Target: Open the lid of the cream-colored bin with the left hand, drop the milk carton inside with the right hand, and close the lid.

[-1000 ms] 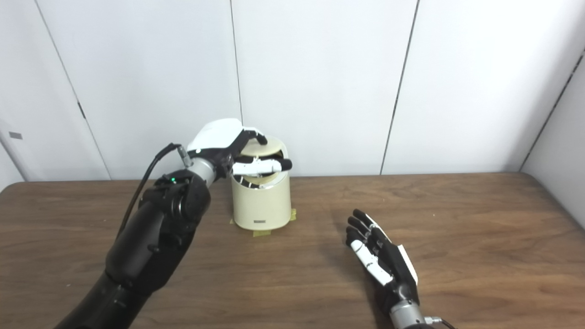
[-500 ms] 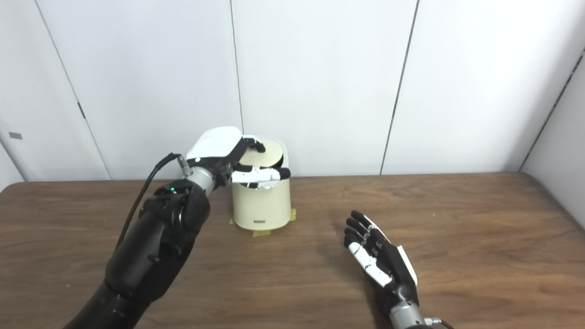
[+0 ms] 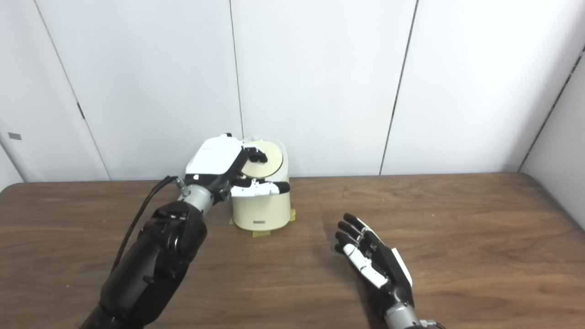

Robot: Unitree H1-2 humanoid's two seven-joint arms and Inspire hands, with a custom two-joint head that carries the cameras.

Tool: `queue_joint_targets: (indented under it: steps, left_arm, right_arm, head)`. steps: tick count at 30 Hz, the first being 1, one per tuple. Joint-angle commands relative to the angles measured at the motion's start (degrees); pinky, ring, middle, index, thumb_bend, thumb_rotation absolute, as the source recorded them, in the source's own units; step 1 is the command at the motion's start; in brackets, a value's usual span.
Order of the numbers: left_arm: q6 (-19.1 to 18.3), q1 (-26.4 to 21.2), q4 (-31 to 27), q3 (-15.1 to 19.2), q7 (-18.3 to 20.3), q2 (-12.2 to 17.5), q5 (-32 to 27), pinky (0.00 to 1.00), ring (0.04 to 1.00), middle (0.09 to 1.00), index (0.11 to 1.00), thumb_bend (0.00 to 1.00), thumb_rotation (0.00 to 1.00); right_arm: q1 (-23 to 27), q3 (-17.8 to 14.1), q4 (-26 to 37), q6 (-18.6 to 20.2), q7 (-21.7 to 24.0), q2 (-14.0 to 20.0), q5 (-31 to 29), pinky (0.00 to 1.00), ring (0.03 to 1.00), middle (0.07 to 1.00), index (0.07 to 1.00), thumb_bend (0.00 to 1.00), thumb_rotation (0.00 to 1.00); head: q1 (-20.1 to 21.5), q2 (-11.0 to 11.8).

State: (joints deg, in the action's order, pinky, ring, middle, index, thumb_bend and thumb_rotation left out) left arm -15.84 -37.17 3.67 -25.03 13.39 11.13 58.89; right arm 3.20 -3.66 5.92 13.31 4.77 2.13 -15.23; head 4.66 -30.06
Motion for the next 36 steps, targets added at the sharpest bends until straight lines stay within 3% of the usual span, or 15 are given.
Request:
queue_joint_targets:
  steps: [1, 9, 22, 36]
  left_arm:
    - [1.1, -2.1, 0.1, -0.9, -1.8, 0.9, 2.8, 1.00, 0.848, 0.731, 0.704, 0.93, 0.97]
    - [3.2, -0.5, 1.4, -4.2, -3.4, 2.3, 8.0, 1.00, 0.861, 0.748, 0.723, 0.91, 0.92]
    - [3.7, 0.8, 3.7, -4.4, -2.9, 2.8, 8.1, 1.00, 0.853, 0.742, 0.717, 0.91, 0.92]
    - [4.0, 2.3, 4.3, -4.9, -3.1, 2.5, 8.2, 1.00, 0.848, 0.732, 0.716, 0.93, 0.93]
  right_arm:
    - [0.1, 0.3, 1.1, 0.9, 0.4, 0.1, -0.2, 0.79, 0.842, 0.843, 0.821, 0.17, 0.34]
    - [-0.1, 0.5, 2.0, 2.1, 0.0, -0.1, 0.1, 0.79, 0.842, 0.840, 0.823, 0.18, 0.35]
    - [0.4, 0.9, 2.6, 4.6, 0.1, -0.1, -0.1, 0.80, 0.853, 0.855, 0.841, 0.19, 0.40]
    - [0.6, 0.9, 2.1, 4.2, 0.7, 0.3, -0.1, 0.82, 0.863, 0.866, 0.853, 0.18, 0.43]
  head:
    - [0.1, -0.2]
    - [0.5, -0.7]
    - [0.7, -0.7]
    - [0.8, -0.6]
